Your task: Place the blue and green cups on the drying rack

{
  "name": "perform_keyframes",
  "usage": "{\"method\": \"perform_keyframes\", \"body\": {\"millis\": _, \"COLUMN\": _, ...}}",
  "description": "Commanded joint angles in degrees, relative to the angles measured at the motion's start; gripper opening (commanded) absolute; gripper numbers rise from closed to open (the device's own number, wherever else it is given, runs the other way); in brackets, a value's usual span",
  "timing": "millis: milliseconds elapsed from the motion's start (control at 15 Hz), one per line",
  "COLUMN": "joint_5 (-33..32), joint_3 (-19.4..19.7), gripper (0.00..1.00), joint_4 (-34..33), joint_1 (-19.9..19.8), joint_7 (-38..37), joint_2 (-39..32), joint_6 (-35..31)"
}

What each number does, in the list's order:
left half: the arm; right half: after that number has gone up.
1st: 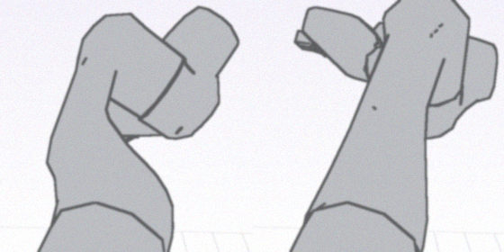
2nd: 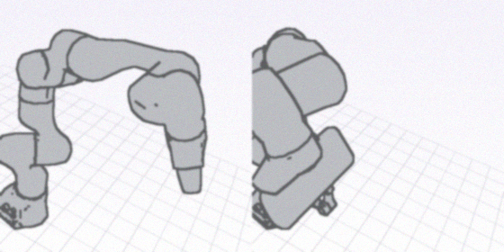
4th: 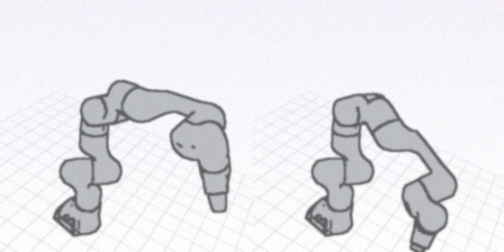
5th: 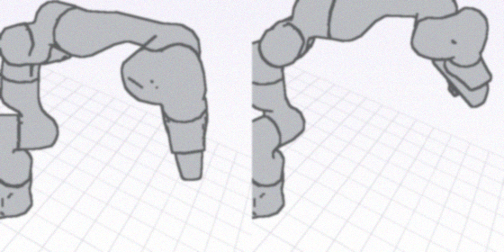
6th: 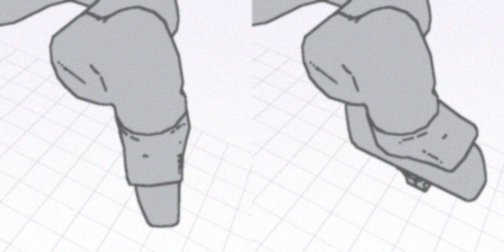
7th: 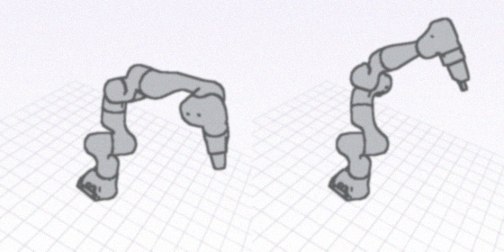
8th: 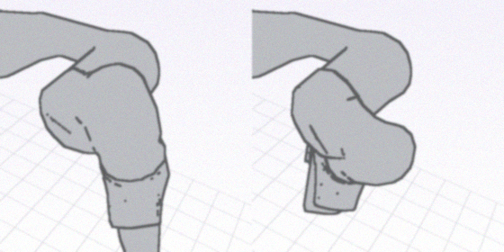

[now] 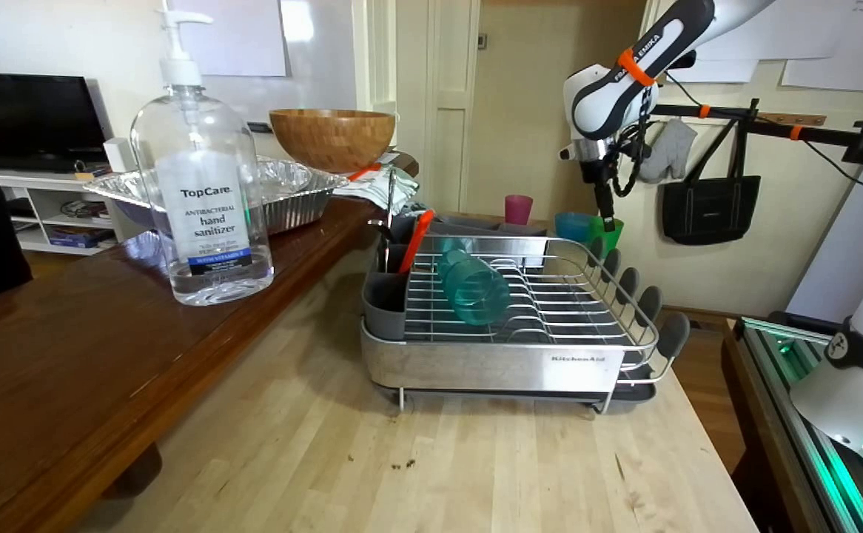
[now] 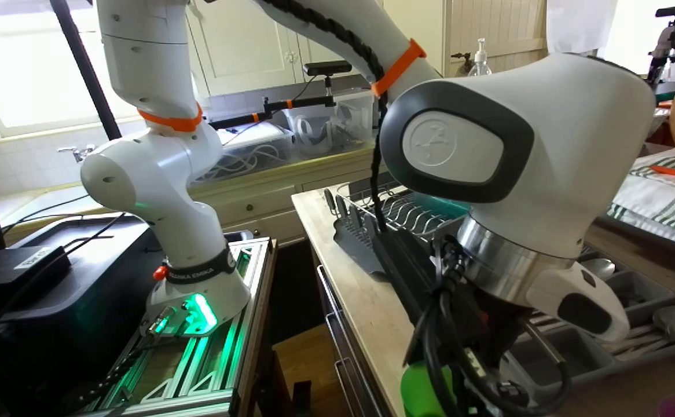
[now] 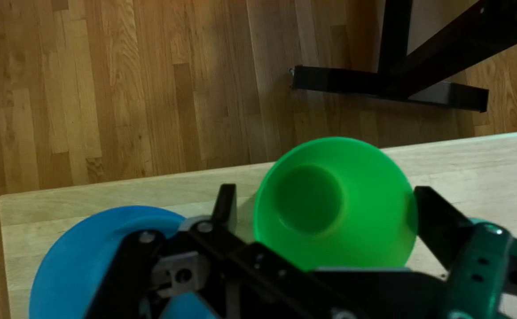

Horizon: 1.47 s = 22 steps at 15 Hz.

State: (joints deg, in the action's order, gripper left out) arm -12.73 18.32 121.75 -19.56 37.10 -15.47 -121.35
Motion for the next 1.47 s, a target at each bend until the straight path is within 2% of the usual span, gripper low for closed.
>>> {"method": "perform_keyframes", "body": {"millis": 0, "joint_5": -0.5, "joint_3": -0.9, "gripper": 1.00, "joint_4": -2.0, "joint_1": -1.1, "joint_7": -0.4, "joint_2": -1.7, "joint_6": 1.8}}
{"method": "perform_keyframes", "body": {"millis": 133, "joint_5": -0.7, "joint_3": -0.9, "gripper": 1.00, "joint_4": -2.2, "joint_1": -1.2, "joint_7": -0.5, "joint_2": -2.0, "joint_6": 1.8}}
{"method": "perform_keyframes", "body": {"millis": 200, "joint_5": -0.8, "joint_3": -0.9, "gripper": 0.75, "joint_4": -2.2, "joint_1": -1.2, "joint_7": -0.6, "joint_2": -2.0, "joint_6": 1.8}}
{"method": "perform_keyframes", "body": {"millis": 267, "joint_5": -0.8, "joint_3": -0.9, "gripper": 0.74, "joint_4": -2.3, "joint_1": -1.2, "joint_7": -0.6, "joint_2": -2.1, "joint_6": 1.7}}
{"method": "perform_keyframes", "body": {"millis": 400, "joint_5": -0.9, "joint_3": -1.0, "gripper": 0.58, "joint_4": -2.5, "joint_1": -1.2, "joint_7": -0.6, "joint_2": -2.1, "joint_6": 1.8}}
{"method": "perform_keyframes", "body": {"millis": 467, "joint_5": -1.0, "joint_3": -1.0, "gripper": 0.54, "joint_4": -2.6, "joint_1": -1.2, "joint_7": -0.7, "joint_2": -2.0, "joint_6": 1.8}}
{"method": "perform_keyframes", "body": {"millis": 667, "joint_5": -1.0, "joint_3": -1.2, "gripper": 0.49, "joint_4": -1.5, "joint_1": -0.9, "joint_7": -0.5, "joint_2": 0.0, "joint_6": 2.5}}
{"method": "perform_keyframes", "body": {"millis": 1067, "joint_5": -3.9, "joint_3": -4.3, "gripper": 0.49, "joint_4": 9.4, "joint_1": 2.6, "joint_7": 5.3, "joint_2": 17.8, "joint_6": 3.4}}
{"method": "perform_keyframes", "body": {"millis": 1400, "joint_5": -4.3, "joint_3": -8.9, "gripper": 0.49, "joint_4": 15.9, "joint_1": 9.2, "joint_7": 9.8, "joint_2": 32.6, "joint_6": 5.4}}
